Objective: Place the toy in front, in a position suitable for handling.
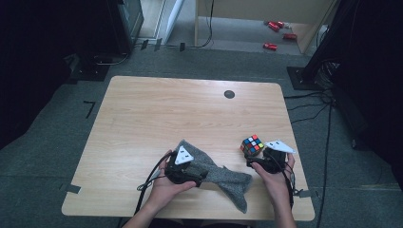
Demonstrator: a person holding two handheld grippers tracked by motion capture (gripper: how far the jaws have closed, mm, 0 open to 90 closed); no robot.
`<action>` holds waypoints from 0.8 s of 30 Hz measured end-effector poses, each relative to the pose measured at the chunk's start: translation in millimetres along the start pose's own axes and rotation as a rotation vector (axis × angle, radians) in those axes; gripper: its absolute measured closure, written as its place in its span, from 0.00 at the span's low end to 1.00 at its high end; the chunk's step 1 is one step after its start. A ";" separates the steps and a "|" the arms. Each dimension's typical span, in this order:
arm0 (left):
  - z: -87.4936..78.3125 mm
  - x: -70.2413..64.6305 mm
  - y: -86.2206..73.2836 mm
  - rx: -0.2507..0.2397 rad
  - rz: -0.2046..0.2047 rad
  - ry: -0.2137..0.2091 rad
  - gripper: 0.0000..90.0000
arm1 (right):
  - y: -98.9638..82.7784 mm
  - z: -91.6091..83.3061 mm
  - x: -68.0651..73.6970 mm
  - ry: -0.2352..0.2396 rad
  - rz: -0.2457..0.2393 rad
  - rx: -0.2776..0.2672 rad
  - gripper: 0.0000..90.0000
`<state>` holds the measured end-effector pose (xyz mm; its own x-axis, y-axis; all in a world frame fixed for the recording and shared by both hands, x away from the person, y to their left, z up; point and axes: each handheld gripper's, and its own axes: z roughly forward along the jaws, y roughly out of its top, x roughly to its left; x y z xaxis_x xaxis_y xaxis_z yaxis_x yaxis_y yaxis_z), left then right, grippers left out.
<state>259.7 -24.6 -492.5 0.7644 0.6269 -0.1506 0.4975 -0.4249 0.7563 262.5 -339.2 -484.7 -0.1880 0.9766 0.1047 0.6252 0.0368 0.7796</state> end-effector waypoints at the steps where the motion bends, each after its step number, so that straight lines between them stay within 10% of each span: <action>1: 1.3 -2.5 -0.9 0.007 0.017 0.000 0.11 | -2.1 0.5 -0.1 0.003 0.002 0.004 0.06; 10: 8.3 -6.8 -10.5 0.053 0.060 -0.011 0.23 | -20.0 9.7 -6.6 0.053 0.020 0.032 0.06; 16: 8.9 -2.9 -15.6 0.071 0.097 0.025 0.53 | -24.7 16.4 -4.4 0.043 -0.009 0.048 0.16; 24: -8.0 22.6 -18.4 0.047 0.046 0.054 0.87 | -27.7 17.6 -3.9 0.017 -0.029 0.022 0.39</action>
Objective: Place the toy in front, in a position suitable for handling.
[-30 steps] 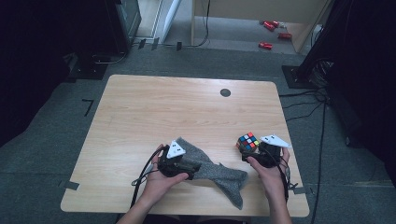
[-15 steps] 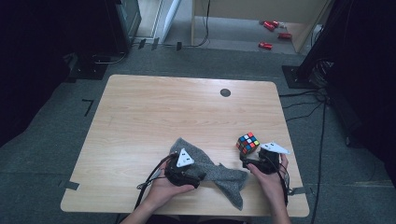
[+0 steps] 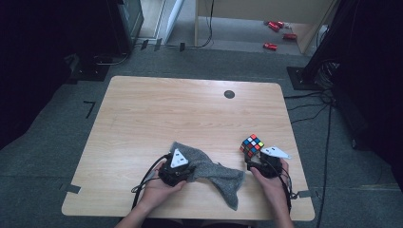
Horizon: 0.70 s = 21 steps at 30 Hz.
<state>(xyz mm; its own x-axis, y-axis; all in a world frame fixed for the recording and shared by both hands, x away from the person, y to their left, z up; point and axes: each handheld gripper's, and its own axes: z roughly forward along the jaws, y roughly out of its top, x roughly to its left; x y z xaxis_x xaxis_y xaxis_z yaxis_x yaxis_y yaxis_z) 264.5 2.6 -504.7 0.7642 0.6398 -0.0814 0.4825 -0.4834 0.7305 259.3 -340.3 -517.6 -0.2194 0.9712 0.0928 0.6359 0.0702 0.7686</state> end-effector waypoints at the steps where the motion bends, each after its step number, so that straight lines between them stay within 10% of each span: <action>1: -2.8 4.4 -0.8 -0.002 -0.009 0.007 0.88 | -0.1 -0.7 -0.6 0.000 0.003 -0.009 0.42; 6: -16.3 25.7 -5.0 -0.018 -0.054 0.039 0.90 | -0.2 -4.0 -4.1 0.011 0.017 -0.041 0.51; 12: -29.0 40.4 -6.2 -0.051 -0.078 0.035 0.86 | 2.9 -4.1 -9.9 0.023 -0.001 -0.074 0.24; 21: -20.7 39.7 -10.9 -0.019 -0.075 0.006 0.81 | 17.9 7.9 -22.8 0.075 -0.064 -0.092 0.15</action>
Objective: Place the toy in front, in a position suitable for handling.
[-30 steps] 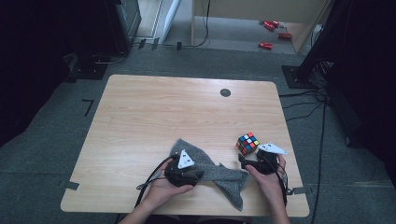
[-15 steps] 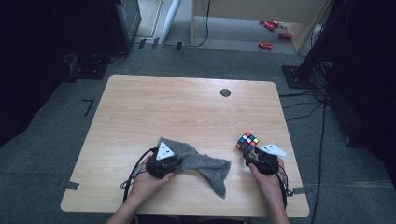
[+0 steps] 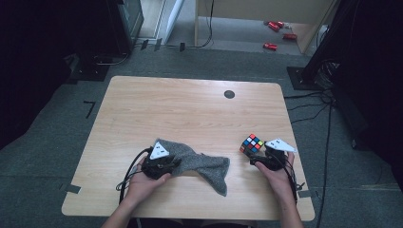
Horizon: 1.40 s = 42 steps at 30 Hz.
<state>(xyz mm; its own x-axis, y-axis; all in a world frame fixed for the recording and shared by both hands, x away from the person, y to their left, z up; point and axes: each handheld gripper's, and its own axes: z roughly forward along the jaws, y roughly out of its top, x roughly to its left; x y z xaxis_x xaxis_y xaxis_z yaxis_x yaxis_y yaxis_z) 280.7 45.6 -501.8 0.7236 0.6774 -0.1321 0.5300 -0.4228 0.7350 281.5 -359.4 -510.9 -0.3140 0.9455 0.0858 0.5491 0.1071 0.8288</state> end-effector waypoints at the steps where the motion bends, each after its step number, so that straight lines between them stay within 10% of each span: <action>1: 1.8 -1.1 -0.4 0.008 0.002 -0.002 0.80 | 1.4 1.6 1.2 -0.004 -0.011 0.005 0.15; 12: 5.4 -2.0 -1.5 0.024 -0.004 -0.008 0.72 | -1.9 -3.9 15.8 0.003 -0.064 0.046 0.17; 24: 3.1 -3.8 -0.3 0.012 -0.014 -0.020 0.61 | -5.5 8.9 16.5 -0.068 0.065 0.064 0.16; 31: 1.7 -11.9 8.1 -0.014 -0.011 -0.061 0.50 | -2.7 19.9 25.8 -0.095 0.041 0.086 0.31; 42: 22.3 -40.3 18.1 0.031 0.078 -0.025 0.22 | -2.0 23.8 29.1 -0.141 0.042 0.123 0.32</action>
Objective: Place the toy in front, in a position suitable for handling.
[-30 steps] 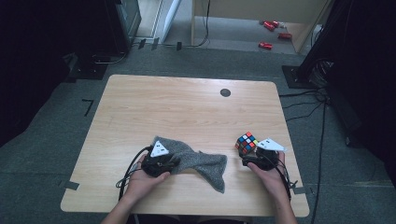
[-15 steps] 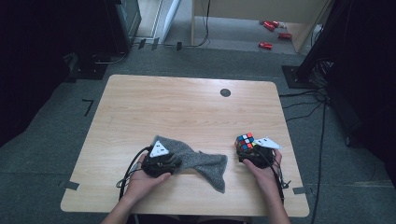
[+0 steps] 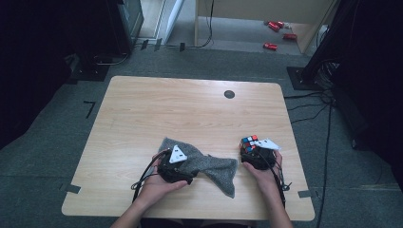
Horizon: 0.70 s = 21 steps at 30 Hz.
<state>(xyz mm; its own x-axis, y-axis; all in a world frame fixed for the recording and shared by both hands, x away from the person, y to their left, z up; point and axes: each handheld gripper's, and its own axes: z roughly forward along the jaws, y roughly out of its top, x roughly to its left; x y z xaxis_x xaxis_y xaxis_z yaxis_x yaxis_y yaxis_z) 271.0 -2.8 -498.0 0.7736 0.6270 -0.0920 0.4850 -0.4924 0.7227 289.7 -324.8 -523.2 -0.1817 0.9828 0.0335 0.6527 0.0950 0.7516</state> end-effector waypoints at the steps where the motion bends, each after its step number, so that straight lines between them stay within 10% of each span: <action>1: -0.3 -0.6 0.2 0.002 0.006 -0.003 0.22 | 0.0 0.0 0.3 -0.001 -0.003 0.001 0.33; 21: -14.4 14.1 -10.4 -0.030 -0.039 0.009 0.27 | 1.1 -29.2 17.2 0.128 -0.046 -0.085 0.38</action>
<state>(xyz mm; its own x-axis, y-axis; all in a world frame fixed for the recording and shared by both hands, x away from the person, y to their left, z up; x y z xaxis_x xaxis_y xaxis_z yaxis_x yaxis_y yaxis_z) 271.0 19.9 -497.0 0.7509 0.6505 -0.1143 0.5018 -0.4494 0.7391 265.8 -312.4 -502.6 -0.3058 0.9490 0.0771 0.5776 0.1205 0.8073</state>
